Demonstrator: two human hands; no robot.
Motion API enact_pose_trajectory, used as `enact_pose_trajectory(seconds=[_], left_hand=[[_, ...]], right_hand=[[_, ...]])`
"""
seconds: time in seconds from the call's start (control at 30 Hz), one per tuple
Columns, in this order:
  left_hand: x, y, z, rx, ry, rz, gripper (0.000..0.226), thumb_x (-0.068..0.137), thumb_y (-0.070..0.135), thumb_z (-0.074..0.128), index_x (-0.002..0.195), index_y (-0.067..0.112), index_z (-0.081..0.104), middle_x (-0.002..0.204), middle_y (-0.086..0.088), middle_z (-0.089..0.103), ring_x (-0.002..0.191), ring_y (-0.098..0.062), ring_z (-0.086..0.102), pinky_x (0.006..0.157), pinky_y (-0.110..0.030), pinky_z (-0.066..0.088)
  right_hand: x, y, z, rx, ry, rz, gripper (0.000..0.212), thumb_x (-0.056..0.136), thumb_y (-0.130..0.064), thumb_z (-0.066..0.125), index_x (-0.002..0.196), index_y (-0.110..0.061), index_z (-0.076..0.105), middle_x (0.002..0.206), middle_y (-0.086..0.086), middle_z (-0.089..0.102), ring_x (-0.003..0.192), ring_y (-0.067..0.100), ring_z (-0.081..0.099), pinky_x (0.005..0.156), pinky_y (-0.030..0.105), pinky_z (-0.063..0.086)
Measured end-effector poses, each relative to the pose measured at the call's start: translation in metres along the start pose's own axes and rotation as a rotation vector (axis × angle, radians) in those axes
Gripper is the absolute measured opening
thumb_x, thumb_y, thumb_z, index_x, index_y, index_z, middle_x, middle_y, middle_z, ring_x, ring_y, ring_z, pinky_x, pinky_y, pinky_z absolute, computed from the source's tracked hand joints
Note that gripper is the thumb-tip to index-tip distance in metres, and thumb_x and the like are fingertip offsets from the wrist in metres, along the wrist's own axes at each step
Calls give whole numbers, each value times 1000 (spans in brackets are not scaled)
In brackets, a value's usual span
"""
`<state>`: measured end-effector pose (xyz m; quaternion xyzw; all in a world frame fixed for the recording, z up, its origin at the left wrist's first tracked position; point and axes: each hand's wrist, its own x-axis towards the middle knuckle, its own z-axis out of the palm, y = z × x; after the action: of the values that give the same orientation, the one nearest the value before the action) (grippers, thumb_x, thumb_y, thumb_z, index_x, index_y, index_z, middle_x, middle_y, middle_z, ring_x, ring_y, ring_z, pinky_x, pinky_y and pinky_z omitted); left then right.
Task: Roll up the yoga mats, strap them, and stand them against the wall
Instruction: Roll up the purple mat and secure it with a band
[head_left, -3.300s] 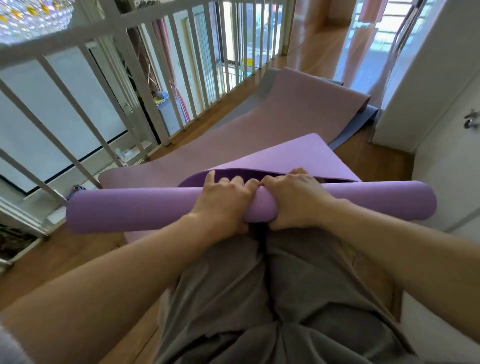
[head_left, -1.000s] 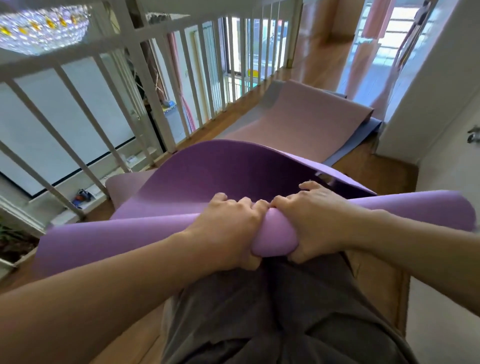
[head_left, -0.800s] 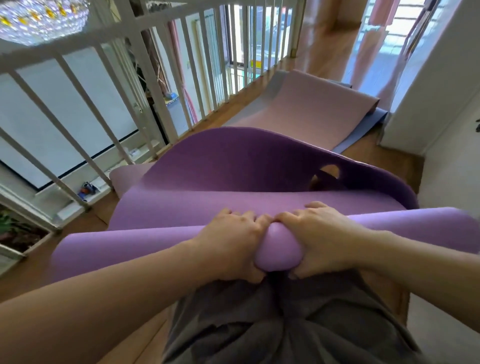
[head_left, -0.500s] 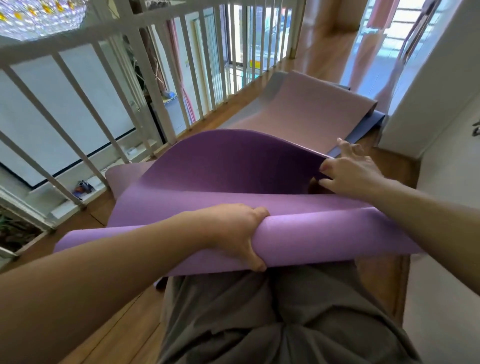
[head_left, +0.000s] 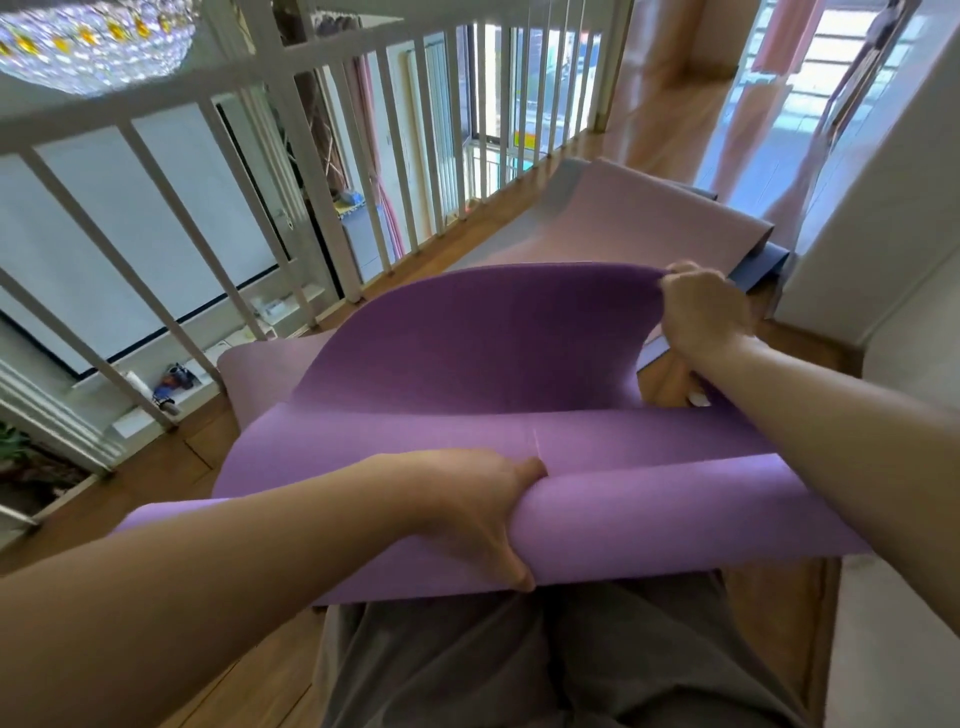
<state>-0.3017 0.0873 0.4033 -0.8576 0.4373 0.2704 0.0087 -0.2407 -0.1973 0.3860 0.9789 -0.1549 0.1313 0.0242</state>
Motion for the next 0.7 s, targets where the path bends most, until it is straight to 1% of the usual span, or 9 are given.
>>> enact_pose_trajectory(seconds=[0.13, 0.23, 0.27, 0.37, 0.47, 0.53, 0.63, 0.67, 0.7], left_hand=[[2, 1, -1, 29, -17, 6, 79, 70, 57, 74, 134, 30, 37, 128, 0, 54, 110, -24, 54, 92, -34, 45], [4, 1, -3, 11, -27, 15, 77, 71, 55, 75, 133, 28, 38, 129, -3, 54, 110, -25, 55, 92, -35, 45], [5, 2, -4, 6, -25, 15, 77, 71, 54, 75, 132, 27, 39, 129, -3, 54, 109, -25, 55, 91, -34, 45], [7, 2, -5, -5, -31, 6, 76, 70, 53, 76, 132, 27, 40, 128, -3, 54, 109, -24, 55, 90, -34, 44], [6, 3, -5, -35, -39, -8, 74, 71, 50, 77, 132, 28, 41, 129, 0, 54, 110, -22, 54, 92, -32, 43], [5, 3, -4, -48, -34, -6, 74, 72, 48, 77, 133, 28, 40, 130, 1, 55, 113, -22, 54, 92, -29, 40], [2, 4, -1, -60, 5, 11, 74, 71, 48, 78, 132, 27, 42, 127, -1, 58, 110, -22, 56, 91, -28, 42], [0, 4, 0, -57, 18, 11, 74, 70, 49, 78, 131, 27, 42, 126, -1, 58, 108, -22, 56, 91, -29, 43], [-1, 3, 2, -57, 28, 6, 74, 70, 50, 77, 130, 27, 42, 126, 0, 58, 107, -22, 56, 91, -30, 43]], right_hand=[[28, 9, -31, 100, 222, -52, 39, 82, 7, 49, 116, -2, 66, 124, 15, 60, 107, 42, 55, 88, 45, 47], [32, -12, -48, 219, 319, -209, 45, 78, 5, 44, 114, -4, 68, 126, 13, 62, 111, 41, 56, 92, 44, 44], [31, -27, -51, 265, 293, -264, 45, 78, 5, 44, 115, -4, 68, 127, 13, 62, 113, 40, 56, 95, 43, 43], [15, -77, -47, 293, 30, -343, 46, 82, 7, 49, 122, -10, 65, 133, 6, 58, 122, 30, 53, 102, 34, 39], [-11, -115, -33, 338, -25, -403, 46, 83, 3, 49, 121, -16, 67, 130, 1, 61, 119, 28, 55, 100, 30, 39], [-27, -138, -30, 356, -78, -474, 50, 83, 3, 46, 123, -18, 65, 133, -2, 59, 117, 30, 53, 102, 37, 39], [-36, -164, -30, 363, -343, -487, 65, 84, 7, 39, 139, -24, 49, 149, -8, 41, 130, 26, 34, 108, 64, 23], [-33, -164, -28, 387, -429, -472, 67, 83, 7, 38, 142, -25, 45, 151, -9, 37, 133, 25, 30, 107, 67, 21], [-31, -159, -25, 399, -495, -474, 68, 83, 6, 38, 143, -25, 44, 151, -6, 38, 135, 24, 30, 109, 62, 23]])
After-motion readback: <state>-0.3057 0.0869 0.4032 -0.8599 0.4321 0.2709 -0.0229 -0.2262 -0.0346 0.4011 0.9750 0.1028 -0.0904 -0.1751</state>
